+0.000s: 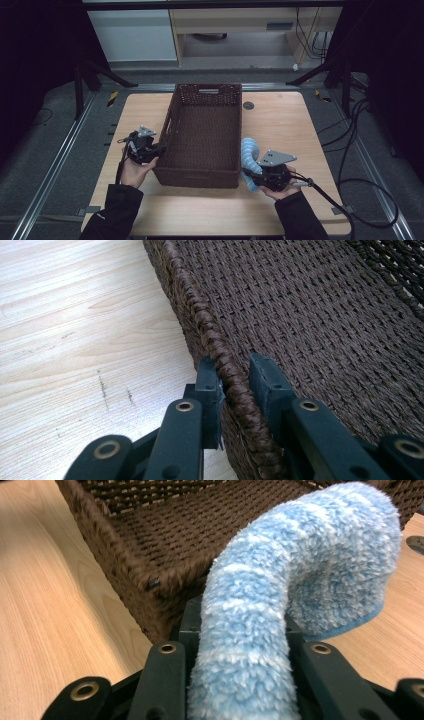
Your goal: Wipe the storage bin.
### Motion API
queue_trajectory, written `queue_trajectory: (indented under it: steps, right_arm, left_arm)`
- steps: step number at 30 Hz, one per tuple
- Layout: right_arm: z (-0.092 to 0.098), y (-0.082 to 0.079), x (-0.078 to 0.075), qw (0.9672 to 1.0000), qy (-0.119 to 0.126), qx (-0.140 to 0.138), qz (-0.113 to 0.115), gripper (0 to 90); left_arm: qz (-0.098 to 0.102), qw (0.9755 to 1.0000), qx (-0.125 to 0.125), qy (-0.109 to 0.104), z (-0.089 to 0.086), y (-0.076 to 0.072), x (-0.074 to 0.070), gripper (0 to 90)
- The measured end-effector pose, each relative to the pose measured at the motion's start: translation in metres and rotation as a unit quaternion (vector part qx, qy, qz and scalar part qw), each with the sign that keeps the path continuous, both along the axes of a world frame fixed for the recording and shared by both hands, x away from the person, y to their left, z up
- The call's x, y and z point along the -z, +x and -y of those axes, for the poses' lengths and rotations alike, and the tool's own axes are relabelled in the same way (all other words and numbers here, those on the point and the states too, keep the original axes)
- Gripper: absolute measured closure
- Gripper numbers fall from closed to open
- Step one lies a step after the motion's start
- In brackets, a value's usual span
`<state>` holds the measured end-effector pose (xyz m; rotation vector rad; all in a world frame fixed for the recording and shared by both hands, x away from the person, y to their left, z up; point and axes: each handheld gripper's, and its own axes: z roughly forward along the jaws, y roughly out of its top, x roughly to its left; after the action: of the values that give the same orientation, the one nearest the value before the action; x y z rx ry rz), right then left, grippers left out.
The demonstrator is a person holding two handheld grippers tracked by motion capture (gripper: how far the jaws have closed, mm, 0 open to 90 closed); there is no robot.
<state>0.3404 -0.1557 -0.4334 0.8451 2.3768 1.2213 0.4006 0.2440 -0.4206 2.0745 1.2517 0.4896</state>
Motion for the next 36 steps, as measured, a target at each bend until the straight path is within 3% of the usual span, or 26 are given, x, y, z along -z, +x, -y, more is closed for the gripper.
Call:
queue_trajectory:
  steps: [4, 10, 13, 17, 22, 24, 26, 30, 33, 36]
  right_arm:
    - [0.001, 0.001, 0.015, 0.9997, -0.009, -0.002, -0.021, 67.8]
    - [-0.005, 0.002, 0.03, 0.9989, -0.031, -0.006, -0.033, 67.8]
    - [-0.003, 0.003, 0.04, 0.9974, -0.036, 0.0, -0.063, 67.9]
    - [-0.006, 0.0, 0.047, 0.9959, -0.048, -0.003, -0.077, 67.8]
    - [-0.003, -0.009, 0.03, 0.9984, -0.025, -0.01, -0.05, 67.7]
    - [-0.001, -0.019, 0.014, 0.9996, -0.01, -0.014, -0.023, 67.7]
    - [0.0, -0.022, 0.007, 0.9998, -0.008, -0.013, -0.014, 67.7]
    - [-0.001, -0.022, 0.006, 0.9998, -0.011, -0.012, -0.007, 67.8]
    - [0.0, -0.019, 0.013, 0.9997, -0.011, -0.009, -0.018, 67.9]
    - [-0.004, -0.017, 0.026, 0.9987, -0.038, -0.01, -0.033, 67.8]
  left_arm:
    - [0.0, 1.0, 0.0, 0.0, 0.0, 0.0, 0.0, 74.9]
    - [0.0, 1.0, 0.0, 0.0, 0.0, 0.0, 0.0, 75.0]
    - [0.0, 1.0, 0.0, 0.0, 0.0, 0.0, 0.0, 75.0]
    - [0.0, 1.0, 0.0, 0.0, 0.0, 0.0, 0.0, 75.0]
    - [-0.001, 1.0, -0.002, 0.001, 0.001, 0.0, 0.0, 75.1]
    - [-0.001, 1.0, -0.004, 0.001, 0.001, 0.0, 0.0, 75.3]
    - [-0.001, 1.0, -0.009, 0.0, 0.003, 0.0, 0.0, 75.3]
    - [-0.001, 0.9999, -0.012, -0.001, 0.004, 0.001, 0.0, 75.3]
    - [-0.001, 0.9999, -0.013, -0.004, 0.004, 0.004, 0.0, 75.4]
    - [0.0, 0.9999, -0.014, -0.004, 0.005, 0.006, 0.0, 75.4]
